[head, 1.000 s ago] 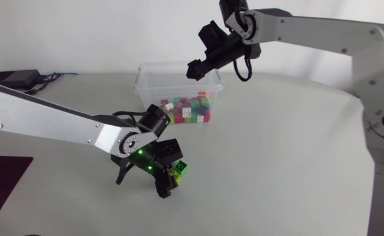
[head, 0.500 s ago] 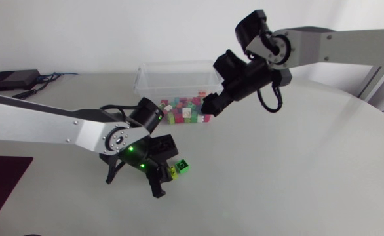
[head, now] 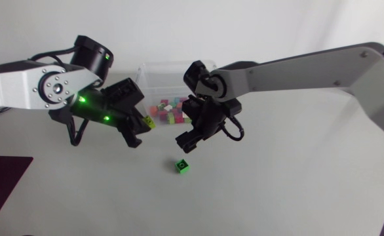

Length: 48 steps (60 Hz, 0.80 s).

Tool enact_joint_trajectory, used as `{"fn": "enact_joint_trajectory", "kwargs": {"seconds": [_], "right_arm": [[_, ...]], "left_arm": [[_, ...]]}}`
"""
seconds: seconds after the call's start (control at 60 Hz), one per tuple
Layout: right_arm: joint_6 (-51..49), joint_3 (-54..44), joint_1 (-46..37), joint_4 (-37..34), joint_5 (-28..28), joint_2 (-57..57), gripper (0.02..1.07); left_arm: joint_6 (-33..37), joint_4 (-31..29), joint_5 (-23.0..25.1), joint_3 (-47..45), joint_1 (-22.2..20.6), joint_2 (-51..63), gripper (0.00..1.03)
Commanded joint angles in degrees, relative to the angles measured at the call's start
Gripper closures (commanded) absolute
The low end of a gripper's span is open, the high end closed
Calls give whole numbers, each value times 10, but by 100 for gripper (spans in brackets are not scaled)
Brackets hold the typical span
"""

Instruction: Place the duplo bricks in the container

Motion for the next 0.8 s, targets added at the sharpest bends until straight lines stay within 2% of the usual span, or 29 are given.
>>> {"fn": "enact_joint_trajectory", "kwargs": {"seconds": [0.0,0.183,0.25,0.383,0.467,0.55,0.633,0.7,0.783], "right_arm": [[20,21,22,-19,5,33,7],[24,44,54,-38,20,72,7],[25,52,59,-44,23,80,13],[26,67,62,-61,29,99,14],[26,74,65,-65,35,109,22],[26,78,70,-65,34,120,24],[27,84,74,-66,34,131,34],[26,84,77,-67,33,133,37],[25,82,79,-67,31,135,49]], "left_arm": [[8,-2,8,33,25,-10,83],[-16,50,21,53,54,7,83],[-29,70,27,64,61,14,83],[-50,95,31,87,69,33,83],[-69,126,31,104,74,52,83],[-84,144,32,131,78,80,83],[-96,159,32,157,78,107,83],[-100,161,32,174,78,123,83],[-107,179,32,187,75,141,83]]}}
